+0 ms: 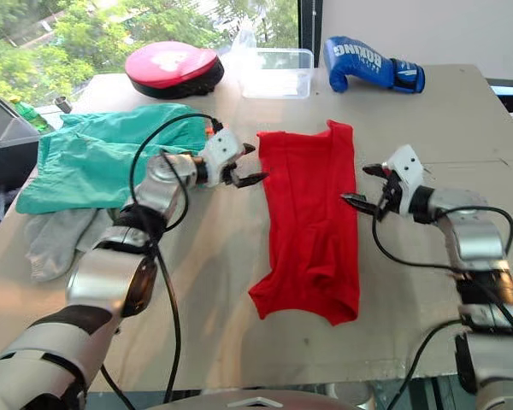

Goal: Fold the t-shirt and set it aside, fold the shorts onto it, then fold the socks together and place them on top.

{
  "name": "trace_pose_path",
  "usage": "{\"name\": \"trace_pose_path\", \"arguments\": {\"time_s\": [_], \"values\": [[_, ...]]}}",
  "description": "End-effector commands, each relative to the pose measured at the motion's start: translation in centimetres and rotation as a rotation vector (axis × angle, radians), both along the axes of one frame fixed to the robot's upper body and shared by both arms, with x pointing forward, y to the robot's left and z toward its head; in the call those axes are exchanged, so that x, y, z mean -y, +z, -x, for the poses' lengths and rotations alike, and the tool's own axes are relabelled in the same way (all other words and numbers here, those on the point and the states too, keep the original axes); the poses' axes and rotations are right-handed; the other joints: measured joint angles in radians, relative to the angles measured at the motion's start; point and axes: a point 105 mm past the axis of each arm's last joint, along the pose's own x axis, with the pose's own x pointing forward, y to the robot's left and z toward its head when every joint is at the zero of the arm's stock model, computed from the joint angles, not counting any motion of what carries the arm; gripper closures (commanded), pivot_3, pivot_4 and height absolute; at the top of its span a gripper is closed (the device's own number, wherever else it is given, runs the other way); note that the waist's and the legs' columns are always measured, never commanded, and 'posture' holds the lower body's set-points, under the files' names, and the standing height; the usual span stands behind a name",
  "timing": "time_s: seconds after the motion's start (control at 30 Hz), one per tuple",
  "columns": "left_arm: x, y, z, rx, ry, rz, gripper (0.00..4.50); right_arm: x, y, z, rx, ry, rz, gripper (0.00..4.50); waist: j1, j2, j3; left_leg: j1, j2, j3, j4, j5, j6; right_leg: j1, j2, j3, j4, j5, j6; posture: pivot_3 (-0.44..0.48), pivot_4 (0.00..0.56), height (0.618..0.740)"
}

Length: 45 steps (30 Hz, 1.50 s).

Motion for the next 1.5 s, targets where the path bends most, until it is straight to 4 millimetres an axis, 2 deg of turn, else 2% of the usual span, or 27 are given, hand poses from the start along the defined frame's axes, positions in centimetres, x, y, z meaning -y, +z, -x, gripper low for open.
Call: {"name": "trace_pose_path", "arguments": {"time_s": [0.03, 0.17, 0.33, 0.43, 0.67, 0.9, 1.07, 1.1, 1.13, 1.17, 1.4, 1.5], "values": [[0.5, 0.4, 4.3, 0.073, -0.251, -0.104, 0.58, -0.2, 0.6, 3.7, 0.022, 0.102, 0.045, 0.0, 0.004, 0.0, 0.0, 0.0, 0.0, 0.0, 0.0, -0.001, 0.002, 0.0, 0.0, 0.0, 0.0, 0.0, 0.0, 0.0, 0.15, 0.731], [1.0, -1.3, 7.6, 0.128, -0.454, -0.246, 0.58, -0.1, -1.7, 6.8, -0.025, 0.212, 0.123, 0.0, 0.024, -0.001, 0.0, 0.003, 0.0, 0.0, 0.004, -0.002, 0.004, 0.006, 0.0, 0.0, 0.0, 0.0, 0.0, 0.0, 0.15, 0.731], [2.6, -2.3, 9.8, 0.205, -0.652, -0.333, 0.58, -0.1, -3.3, 8.1, -0.06, 0.306, 0.207, 0.0, 0.033, -0.001, 0.0, 0.013, -0.001, 0.001, 0.006, -0.002, 0.004, 0.017, 0.0, 0.0, -0.002, 0.0, 0.001, 0.0, 0.15, 0.731], [3.6, -3.3, 11.2, 0.256, -0.801, -0.4, 0.58, 0.1, -4.5, 9.4, -0.101, 0.382, 0.27, 0.0, 0.033, -0.001, 0.0, 0.014, 0.0, 0.001, 0.004, -0.002, 0.004, 0.017, 0.0, 0.0, -0.003, 0.0, 0.001, 0.0, 0.15, 0.731], [5.6, -3.8, 13.0, 0.288, -0.963, -0.375, 0.58, 0.7, -5.0, 10.2, -0.131, 0.395, 0.288, 0.0, 0.033, -0.001, 0.0, 0.014, 0.0, 0.001, 0.003, -0.002, 0.004, 0.017, 0.0, 0.0, -0.004, 0.0, 0.001, 0.0, 0.15, 0.731], [6.2, -4.8, 15.4, 0.216, -1.109, -0.346, 0.58, 0.9, -5.1, 11.4, -0.151, 0.398, 0.282, 0.0, 0.033, -0.002, 0.0, 0.014, 0.0, 0.001, 0.003, -0.002, 0.004, 0.017, 0.0, 0.0, -0.004, 0.0, 0.001, 0.0, 0.15, 0.731], [6.9, -5.2, 14.8, 0.213, -1.114, -0.342, 0.58, 0.9, -5.3, 11.9, -0.153, 0.394, 0.28, 0.0, 0.033, -0.002, 0.0, 0.014, 0.0, 0.001, 0.003, -0.002, 0.004, 0.018, 0.0, 0.0, -0.004, -0.001, 0.001, 0.0, 0.15, 0.731], [7.0, -5.1, 14.6, 0.218, -1.112, -0.345, 0.96, 0.9, -5.2, 11.9, -0.146, 0.394, 0.28, 0.0, 0.035, -0.002, 0.0, 0.014, 0.0, 0.001, 0.003, -0.002, 0.004, 0.018, 0.0, 0.0, -0.004, -0.001, 0.001, 0.0, 0.15, 0.731], [7.0, -5.0, 14.4, 0.22, -1.11, -0.346, 1.11, 0.9, -5.3, 12.0, -0.14, 0.396, 0.28, 0.0, 0.036, -0.002, 0.0, 0.014, 0.0, 0.001, 0.003, -0.002, 0.004, 0.018, 0.0, 0.0, -0.005, -0.001, 0.001, 0.0, 0.15, 0.731], [6.9, -5.0, 14.2, 0.223, -1.108, -0.351, 1.45, 0.8, -5.2, 12.1, -0.132, 0.398, 0.281, 0.0, 0.036, -0.002, 0.0, 0.014, 0.0, 0.001, 0.003, -0.002, 0.004, 0.019, 0.0, 0.0, -0.005, -0.001, 0.001, 0.0, 0.15, 0.731], [6.7, -4.5, 13.3, 0.249, -1.086, -0.358, 4.46, -0.1, -5.2, 11.6, 0.002, 0.46, 0.32, 0.0, 0.033, -0.002, 0.0, 0.014, 0.0, 0.001, 0.003, -0.002, 0.004, 0.019, 0.0, 0.0, -0.005, -0.001, 0.001, 0.0, 0.15, 0.731], [6.6, -4.5, 13.3, 0.245, -1.076, -0.353, 4.46, -0.3, -5.6, 11.5, 0.037, 0.496, 0.355, 0.0, 0.033, -0.002, 0.0, 0.014, 0.0, 0.001, 0.003, -0.002, 0.004, 0.019, 0.0, 0.0, -0.005, -0.001, 0.001, 0.0, 0.15, 0.731]]}}
